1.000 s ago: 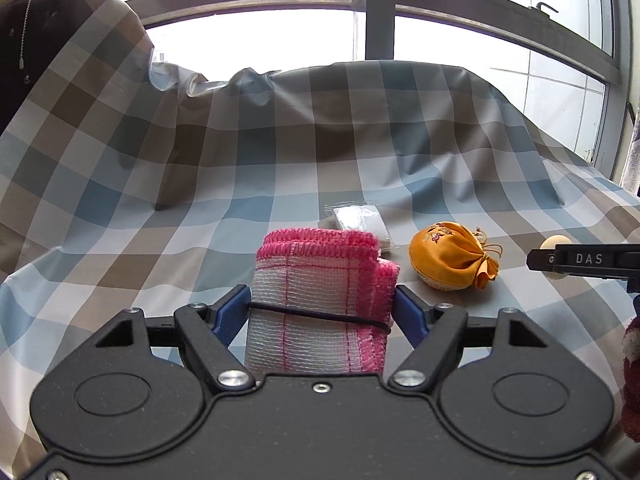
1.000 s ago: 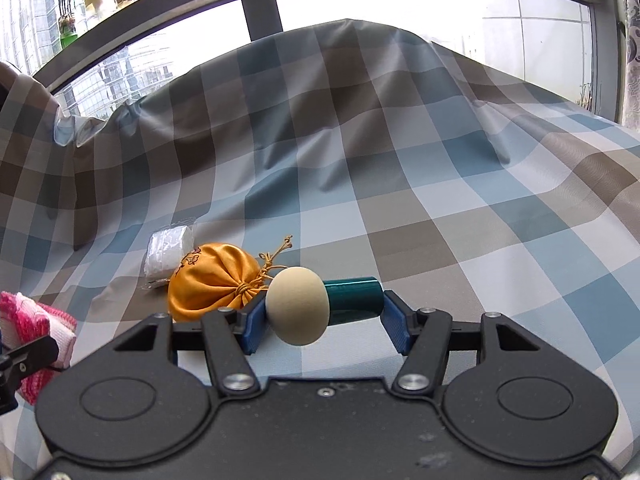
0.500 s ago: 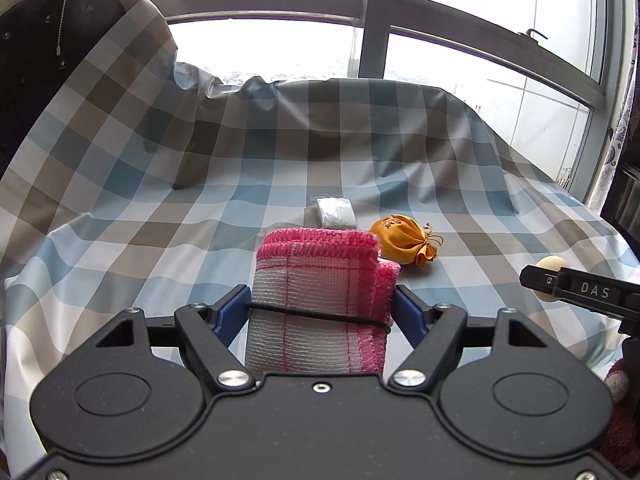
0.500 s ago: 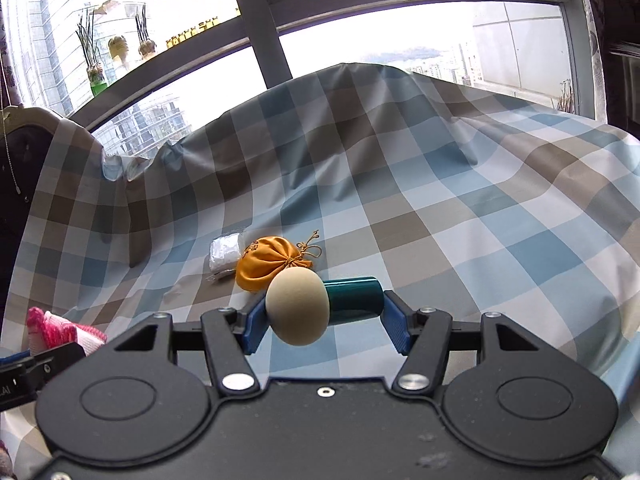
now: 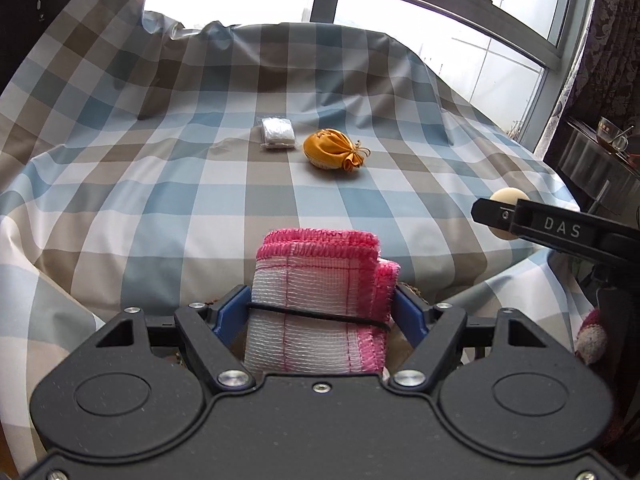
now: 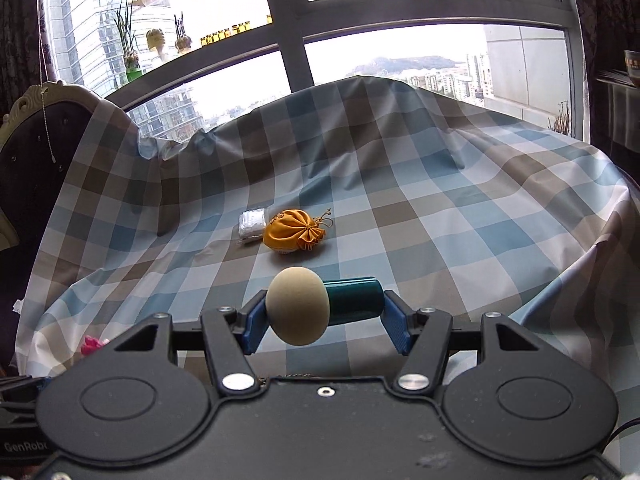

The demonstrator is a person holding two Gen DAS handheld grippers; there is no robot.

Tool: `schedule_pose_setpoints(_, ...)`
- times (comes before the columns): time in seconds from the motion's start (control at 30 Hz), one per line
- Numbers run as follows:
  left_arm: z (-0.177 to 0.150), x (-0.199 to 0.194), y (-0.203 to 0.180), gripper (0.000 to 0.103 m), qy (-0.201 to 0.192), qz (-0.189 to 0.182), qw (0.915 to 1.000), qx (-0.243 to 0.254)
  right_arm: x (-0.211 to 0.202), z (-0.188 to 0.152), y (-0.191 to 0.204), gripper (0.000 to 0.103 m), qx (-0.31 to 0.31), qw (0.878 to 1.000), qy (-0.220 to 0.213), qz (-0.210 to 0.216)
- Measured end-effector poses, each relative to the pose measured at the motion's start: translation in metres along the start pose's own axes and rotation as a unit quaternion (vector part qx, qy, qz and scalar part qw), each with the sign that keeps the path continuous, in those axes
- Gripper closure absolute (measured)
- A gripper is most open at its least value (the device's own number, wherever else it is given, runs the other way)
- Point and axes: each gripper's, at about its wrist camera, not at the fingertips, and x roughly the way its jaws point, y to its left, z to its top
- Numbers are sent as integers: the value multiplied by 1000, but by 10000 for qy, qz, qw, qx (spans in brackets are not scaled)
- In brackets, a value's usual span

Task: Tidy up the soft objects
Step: 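Carry towel bundle with left tool while right tool carries cream ball to basket, then lower both items into basket and open both tools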

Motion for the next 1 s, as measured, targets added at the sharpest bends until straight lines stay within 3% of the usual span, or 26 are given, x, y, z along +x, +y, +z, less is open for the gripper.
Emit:
schedule_pose_setpoints(0.17,-21,-9,-8,31,325,-308,9989,126,-7,-4,9,44,-198,9997,166,-39)
schedule_pose_setpoints(0.47,-39,-6,-15,31,673,-395,9968,187,-14,-12,32,44,-569,9974,431,108)
schedule_pose_setpoints(0.77,-41,-5,-15,27,685,-275,9971,197,-12,-10,36,43,-642,9964,508,204)
schedule_pose_setpoints(1.0,-39,-5,-12,21,648,-265,9975,132,-13,-10,36,36,-659,9963,465,282)
